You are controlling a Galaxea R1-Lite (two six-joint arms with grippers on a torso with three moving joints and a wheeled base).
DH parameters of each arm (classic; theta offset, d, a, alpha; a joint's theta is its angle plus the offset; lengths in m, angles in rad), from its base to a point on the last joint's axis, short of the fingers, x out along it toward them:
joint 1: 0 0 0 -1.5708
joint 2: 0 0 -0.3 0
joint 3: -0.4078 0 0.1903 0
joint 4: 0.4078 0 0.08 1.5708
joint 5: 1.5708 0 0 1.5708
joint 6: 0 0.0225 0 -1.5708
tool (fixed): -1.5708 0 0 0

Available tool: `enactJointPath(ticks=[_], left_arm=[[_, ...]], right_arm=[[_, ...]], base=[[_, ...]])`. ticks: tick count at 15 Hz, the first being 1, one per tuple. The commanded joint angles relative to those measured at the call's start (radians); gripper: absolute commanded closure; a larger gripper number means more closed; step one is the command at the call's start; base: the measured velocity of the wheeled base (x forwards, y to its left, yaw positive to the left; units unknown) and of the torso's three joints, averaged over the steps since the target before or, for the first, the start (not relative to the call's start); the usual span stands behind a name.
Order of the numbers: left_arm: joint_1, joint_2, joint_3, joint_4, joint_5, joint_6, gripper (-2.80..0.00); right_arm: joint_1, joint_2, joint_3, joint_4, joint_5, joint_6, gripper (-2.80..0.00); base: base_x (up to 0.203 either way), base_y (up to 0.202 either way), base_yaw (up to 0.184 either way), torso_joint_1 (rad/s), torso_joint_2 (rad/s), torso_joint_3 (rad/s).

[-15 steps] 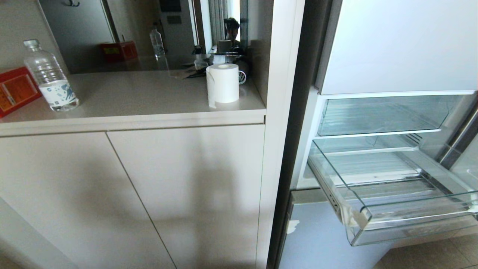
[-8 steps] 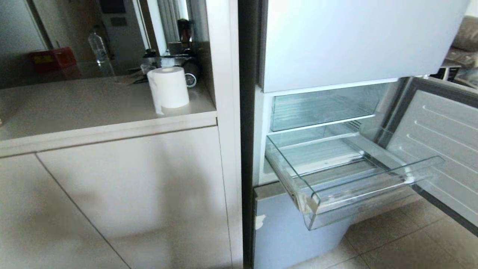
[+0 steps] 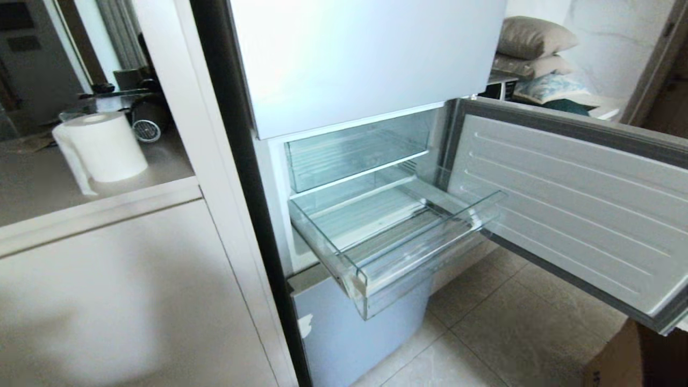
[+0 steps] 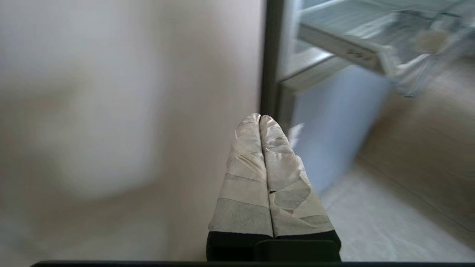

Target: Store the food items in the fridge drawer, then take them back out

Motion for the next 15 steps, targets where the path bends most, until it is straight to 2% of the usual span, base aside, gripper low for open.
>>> enactJointPath(ticks=[1,4,6,8,10,12,15], left_arm=[[0.0,0.002,0.0,0.0,0.0,0.0,0.0],[0.0,0.002,0.0,0.0,0.0,0.0,0.0],[0.0,0.002,0.0,0.0,0.0,0.0,0.0],[0.0,0.002,0.0,0.0,0.0,0.0,0.0],[0.0,0.002,0.0,0.0,0.0,0.0,0.0],[0.0,0.002,0.0,0.0,0.0,0.0,0.0],[0.0,0.002,0.0,0.0,0.0,0.0,0.0]], right_arm=[[0.0,0.0,0.0,-0.001,-0.001,0.003,0.0],[0.0,0.0,-0.002,0.003,-0.001,-0.017,0.0],[-0.003,0.015,-0.074,0.027,-0.041,-0.005,0.0],[-0.01,0.134,-0.18,0.056,-0.108,0.085,0.0],[-0.059,0.332,-0.276,0.067,-0.141,0.198,0.0],[-0.185,0.549,-0.339,0.046,-0.124,0.28,0.0],[-0.523,0.842,-0.382,-0.101,0.061,0.331,0.0]], base=[[0.002,0.003,-0.125,0.002,0.01,0.004],[0.0,0.003,-0.031,0.001,0.0,0.0],[0.0,0.0,0.0,0.0,0.0,0.0],[0.0,0.0,0.0,0.0,0.0,0.0],[0.0,0.0,0.0,0.0,0.0,0.0],[0.0,0.0,0.0,0.0,0.0,0.0],[0.0,0.0,0.0,0.0,0.0,0.0]])
